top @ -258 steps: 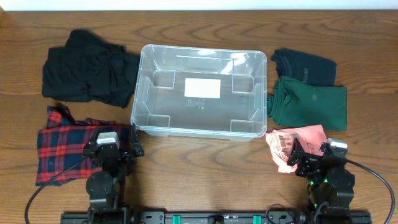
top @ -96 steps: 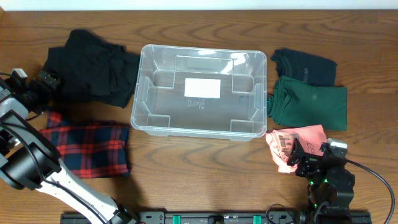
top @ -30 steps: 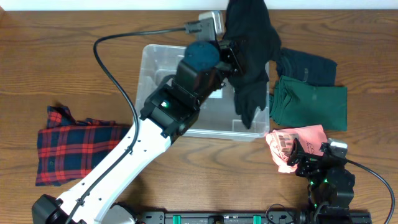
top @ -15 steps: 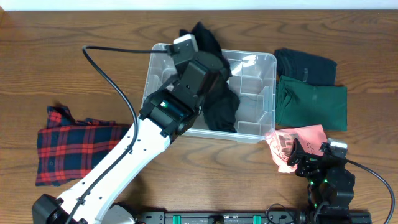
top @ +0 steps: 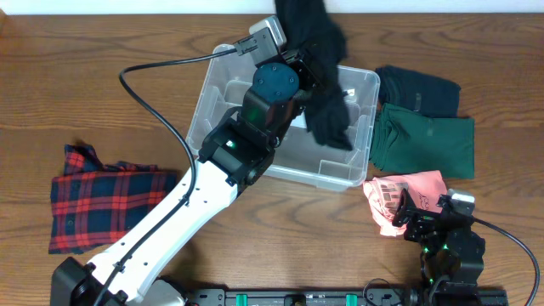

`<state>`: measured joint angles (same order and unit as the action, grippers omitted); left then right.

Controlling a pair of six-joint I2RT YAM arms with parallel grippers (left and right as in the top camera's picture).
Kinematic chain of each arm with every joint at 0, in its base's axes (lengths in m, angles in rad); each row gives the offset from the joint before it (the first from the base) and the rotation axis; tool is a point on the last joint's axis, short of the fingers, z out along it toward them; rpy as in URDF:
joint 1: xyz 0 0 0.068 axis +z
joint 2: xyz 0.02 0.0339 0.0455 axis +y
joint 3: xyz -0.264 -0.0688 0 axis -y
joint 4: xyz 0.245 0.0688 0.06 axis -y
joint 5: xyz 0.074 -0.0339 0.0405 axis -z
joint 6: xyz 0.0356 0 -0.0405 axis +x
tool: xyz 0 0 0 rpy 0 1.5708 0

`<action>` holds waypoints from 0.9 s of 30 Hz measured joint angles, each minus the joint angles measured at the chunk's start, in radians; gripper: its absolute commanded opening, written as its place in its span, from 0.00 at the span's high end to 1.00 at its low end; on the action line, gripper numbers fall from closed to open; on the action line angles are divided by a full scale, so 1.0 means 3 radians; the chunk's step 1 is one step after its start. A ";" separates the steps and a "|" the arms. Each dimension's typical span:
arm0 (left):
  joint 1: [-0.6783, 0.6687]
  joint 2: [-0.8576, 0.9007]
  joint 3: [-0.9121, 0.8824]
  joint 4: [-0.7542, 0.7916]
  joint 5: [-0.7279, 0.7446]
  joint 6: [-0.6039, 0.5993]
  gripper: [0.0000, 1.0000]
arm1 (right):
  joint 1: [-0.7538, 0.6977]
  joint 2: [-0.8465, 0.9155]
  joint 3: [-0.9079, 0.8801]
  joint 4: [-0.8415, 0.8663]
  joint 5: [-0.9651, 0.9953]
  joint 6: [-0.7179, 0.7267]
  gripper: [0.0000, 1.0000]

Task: Pack container
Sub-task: 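Carry the black garment over the clear bin and release it inside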

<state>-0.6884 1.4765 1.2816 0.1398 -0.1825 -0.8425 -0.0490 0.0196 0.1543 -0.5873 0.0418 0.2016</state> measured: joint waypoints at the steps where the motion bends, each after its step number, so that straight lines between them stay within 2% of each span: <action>1: -0.0008 -0.0014 0.0001 -0.0052 0.0033 -0.0027 0.94 | 0.0000 0.0000 0.0000 0.0000 0.0000 -0.0001 0.01; 6: -0.0036 -0.0001 -0.0032 -0.0604 0.0164 -0.0126 0.94 | 0.0000 0.0000 0.0000 0.0000 0.0000 -0.0001 0.01; 12: -0.0039 0.0034 -0.0356 -0.0563 0.0155 -0.0202 0.94 | 0.0000 0.0000 0.0000 0.0000 0.0000 0.0000 0.01; 19: -0.0024 0.0034 -0.0371 -0.0710 0.0052 -0.0270 0.94 | 0.0000 0.0000 0.0000 0.0000 0.0000 -0.0001 0.01; 21: -0.0023 0.0033 -0.0369 -0.0819 -0.0003 -0.0267 0.94 | 0.0000 0.0000 0.0000 0.0000 0.0000 0.0000 0.01; 24: -0.0019 0.0028 -0.0351 -0.1307 -0.0196 -0.0257 0.94 | 0.0000 0.0000 0.0000 0.0000 0.0000 -0.0001 0.01; 25: -0.0018 0.0028 -0.0351 -0.1467 -0.0282 -0.0254 0.87 | 0.0000 -0.0001 0.0000 -0.0001 0.0000 0.0000 0.01; 26: -0.0008 0.0029 -0.0352 -0.1652 -0.0378 -0.0242 0.69 | 0.0000 0.0000 0.0000 0.0000 -0.0001 0.0000 0.01; 27: -0.0001 0.0029 -0.0357 -0.1774 -0.0463 -0.0206 0.20 | 0.0000 0.0000 -0.0001 0.0000 -0.0001 -0.0001 0.01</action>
<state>-0.6888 1.4853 1.1744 -0.3923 -0.3214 -0.9043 -0.0490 0.0196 0.1539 -0.5873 0.0414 0.2012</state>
